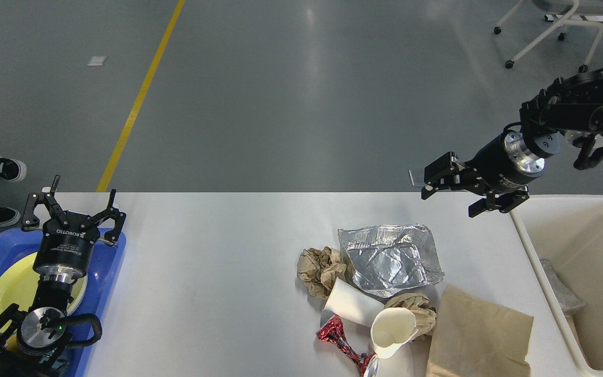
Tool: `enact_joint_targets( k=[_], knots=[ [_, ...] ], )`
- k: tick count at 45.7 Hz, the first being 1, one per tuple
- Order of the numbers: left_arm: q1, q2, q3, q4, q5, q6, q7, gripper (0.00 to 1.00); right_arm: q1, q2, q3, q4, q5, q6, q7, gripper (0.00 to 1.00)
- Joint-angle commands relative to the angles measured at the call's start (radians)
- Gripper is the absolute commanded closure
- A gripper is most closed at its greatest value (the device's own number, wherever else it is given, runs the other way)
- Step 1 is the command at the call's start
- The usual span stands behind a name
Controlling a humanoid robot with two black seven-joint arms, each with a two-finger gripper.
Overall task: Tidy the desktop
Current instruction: 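Lower the right gripper onto the brown paper bag edge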
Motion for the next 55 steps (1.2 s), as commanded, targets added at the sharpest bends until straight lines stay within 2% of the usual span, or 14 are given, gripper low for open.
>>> enact_joint_targets(
  k=[1, 6, 10, 21, 36, 43, 49, 55],
  knots=[
    [0.0, 0.0, 0.0, 0.0, 0.0, 0.0, 0.0, 0.04, 0.129, 0.005, -0.012, 0.137, 0.026, -0.006, -0.203, 0.0],
    [0.0, 0.0, 0.0, -0.001, 0.0, 0.0, -0.002, 0.04, 0.23, 0.002, -0.047, 0.241, 0.031, -0.006, -0.299, 0.0],
    [0.0, 0.0, 0.0, 0.0, 0.0, 0.0, 0.0, 0.04, 0.308, 0.002, -0.076, 0.336, 0.031, -0.011, -0.33, 0.0],
    [0.0, 0.0, -0.002, 0.0, 0.0, 0.0, 0.0, 0.04, 0.555, -0.047, -0.076, 0.611, 0.02, -0.008, -0.342, 0.0],
    [0.0, 0.0, -0.002, 0.0, 0.0, 0.0, 0.0, 0.04, 0.568, -0.09, -0.075, 0.619, 0.02, -0.008, -0.341, 0.0],
    [0.0, 0.0, -0.002, 0.0, 0.0, 0.0, 0.0, 0.04, 0.537, -0.135, -0.075, 0.619, 0.003, -0.011, -0.333, 0.0],
    [0.0, 0.0, -0.002, -0.001, 0.0, 0.0, 0.0, 0.04, 0.425, -0.179, -0.073, 0.617, -0.036, -0.038, -0.33, 0.0],
    [0.0, 0.0, -0.002, 0.0, 0.0, 0.0, 0.0, 0.04, 0.263, -0.227, -0.073, 0.596, -0.041, -0.185, -0.332, 0.0]
  ],
)
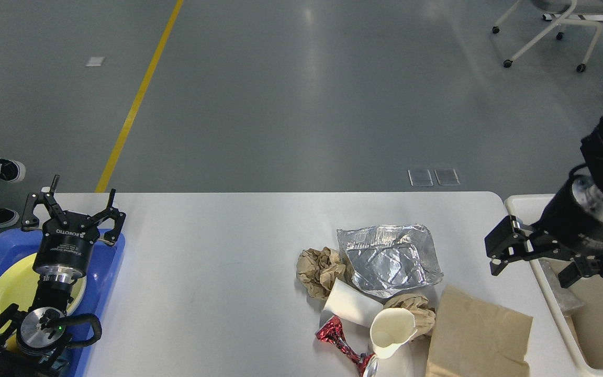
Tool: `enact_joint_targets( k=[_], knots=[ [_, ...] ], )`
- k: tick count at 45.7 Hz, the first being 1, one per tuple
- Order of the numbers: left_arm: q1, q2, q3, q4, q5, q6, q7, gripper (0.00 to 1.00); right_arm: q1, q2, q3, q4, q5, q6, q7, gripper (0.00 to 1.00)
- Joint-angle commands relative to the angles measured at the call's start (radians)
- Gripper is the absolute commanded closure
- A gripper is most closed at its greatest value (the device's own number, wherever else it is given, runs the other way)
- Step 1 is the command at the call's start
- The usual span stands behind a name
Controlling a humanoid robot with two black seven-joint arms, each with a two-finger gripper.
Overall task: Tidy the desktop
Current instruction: 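Lower the right gripper onto the brown paper bag edge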
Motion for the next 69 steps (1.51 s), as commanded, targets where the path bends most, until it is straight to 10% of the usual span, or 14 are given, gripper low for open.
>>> enact_joint_targets(
  k=[1, 10, 20, 37, 64, 69],
  knots=[
    [0.0, 0.0, 0.0, -0.001, 0.0, 0.0, 0.0, 0.04, -0.151, -0.043, 0.0, -0.016, -0.007, -0.139, -0.001, 0.0],
    [0.0, 0.0, 0.0, 0.0, 0.0, 0.0, 0.0, 0.04, -0.341, -0.094, 0.003, -0.017, -0.069, -0.285, 0.027, 0.0],
    [0.0, 0.0, 0.002, 0.0, 0.0, 0.0, 0.0, 0.04, -0.546, -0.114, 0.026, -0.022, -0.171, -0.434, 0.205, 0.0],
    [0.0, 0.0, 0.002, 0.0, 0.0, 0.0, 0.0, 0.04, -0.803, -0.039, 0.031, -0.1, -0.166, -0.719, 0.205, 0.0],
    [0.0, 0.0, 0.002, 0.0, 0.0, 0.0, 0.0, 0.04, -0.974, 0.012, 0.164, -0.26, -0.039, -0.727, 0.205, 0.0],
    [0.0, 0.0, 0.002, 0.0, 0.0, 0.0, 0.0, 0.04, -0.971, 0.015, 0.164, -0.26, -0.028, -0.727, 0.205, 0.19]
  ],
)
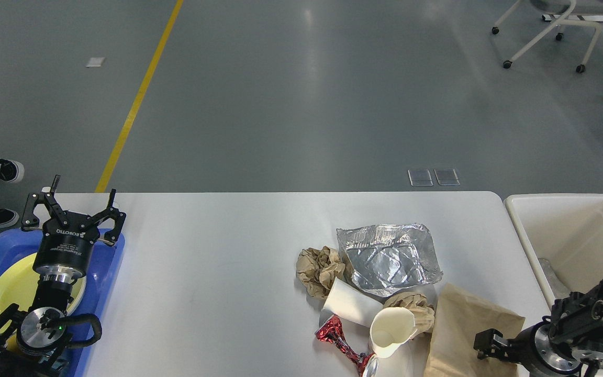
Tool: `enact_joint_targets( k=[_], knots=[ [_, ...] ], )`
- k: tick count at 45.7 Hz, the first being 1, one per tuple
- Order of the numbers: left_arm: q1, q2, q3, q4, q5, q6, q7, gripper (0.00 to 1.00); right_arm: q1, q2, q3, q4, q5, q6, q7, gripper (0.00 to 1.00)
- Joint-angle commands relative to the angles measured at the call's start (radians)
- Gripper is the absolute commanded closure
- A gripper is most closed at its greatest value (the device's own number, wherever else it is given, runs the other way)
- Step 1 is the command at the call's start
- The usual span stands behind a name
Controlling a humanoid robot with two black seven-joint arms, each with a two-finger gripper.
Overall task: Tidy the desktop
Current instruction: 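Lower the right gripper onto the brown paper bag edge, then grasp the brown paper bag and lift it into the white bin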
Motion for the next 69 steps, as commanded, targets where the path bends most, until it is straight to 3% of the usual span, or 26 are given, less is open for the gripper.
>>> enact_joint_targets(
  k=[1, 4, 5, 6, 49, 59, 69],
  knots=[
    [0.0, 0.0, -0.001, 0.0, 0.0, 0.0, 0.0, 0.04, 0.001, 0.005, 0.001, -0.004, 0.014, 0.003, 0.0, 0.31],
    [0.0, 0.0, -0.001, 0.0, 0.0, 0.0, 0.0, 0.04, 0.003, 0.0, -0.001, -0.004, 0.015, 0.011, 0.0, 0.83],
    [0.0, 0.0, -0.001, 0.0, 0.0, 0.0, 0.0, 0.04, 0.001, -0.003, -0.001, -0.004, 0.015, 0.012, 0.0, 0.95],
    [0.0, 0.001, -0.001, 0.0, 0.0, 0.0, 0.0, 0.04, 0.001, -0.003, -0.001, -0.004, 0.017, 0.012, 0.0, 1.0],
    [0.0, 0.0, 0.0, -0.001, 0.0, 0.0, 0.0, 0.04, 0.035, -0.032, -0.015, 0.005, 0.008, 0.026, -0.011, 1.0],
    [0.0, 0.0, 0.0, 0.0, 0.0, 0.0, 0.0, 0.04, 0.248, -0.135, -0.073, 0.005, -0.003, 0.271, -0.009, 1.0],
    [0.0, 0.0, 0.0, 0.0, 0.0, 0.0, 0.0, 0.04, 0.544, -0.156, -0.17, 0.008, -0.002, 0.541, -0.009, 1.0]
  ],
)
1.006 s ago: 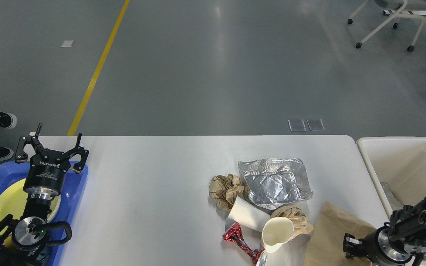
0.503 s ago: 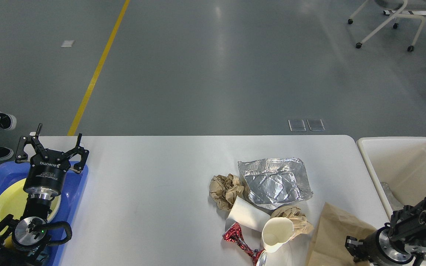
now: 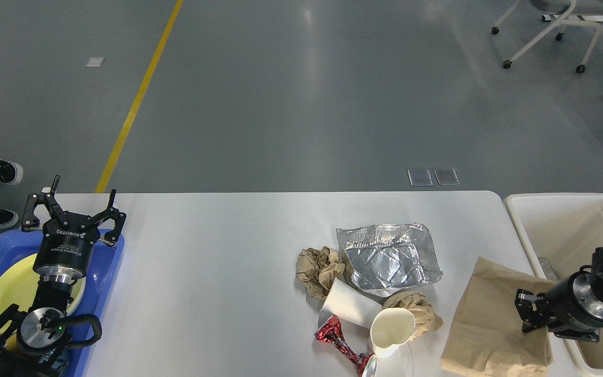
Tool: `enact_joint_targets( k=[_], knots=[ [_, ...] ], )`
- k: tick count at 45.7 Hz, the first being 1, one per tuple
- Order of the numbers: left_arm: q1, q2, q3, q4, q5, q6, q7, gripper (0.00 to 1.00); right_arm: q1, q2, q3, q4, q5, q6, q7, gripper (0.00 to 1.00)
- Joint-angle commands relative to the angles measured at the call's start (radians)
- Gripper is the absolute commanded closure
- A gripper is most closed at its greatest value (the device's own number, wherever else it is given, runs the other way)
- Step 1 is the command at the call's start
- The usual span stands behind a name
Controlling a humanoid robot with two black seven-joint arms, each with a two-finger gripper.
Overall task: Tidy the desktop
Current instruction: 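Grasp the brown paper bag and lift it into the white bin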
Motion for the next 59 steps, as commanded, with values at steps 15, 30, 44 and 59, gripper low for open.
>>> enact_joint_targets(
  k=[15, 30, 44, 59],
  knots=[
    [0.0, 0.0, 0.0, 0.0, 0.0, 0.0, 0.0, 0.04, 0.56, 0.015, -0.168, 0.055, 0.006, 0.403, -0.011, 1.0],
    [0.0, 0.0, 0.0, 0.0, 0.0, 0.0, 0.0, 0.04, 0.711, 0.059, -0.211, 0.167, 0.007, 0.385, -0.019, 1.0],
    [0.0, 0.0, 0.0, 0.0, 0.0, 0.0, 0.0, 0.04, 0.57, -0.03, -0.24, -0.003, 0.009, 0.36, -0.017, 1.0],
    [0.0, 0.0, 0.0, 0.0, 0.0, 0.0, -0.001, 0.04, -0.002, -0.126, -0.038, -0.549, 0.015, 0.268, -0.016, 1.0]
  ],
)
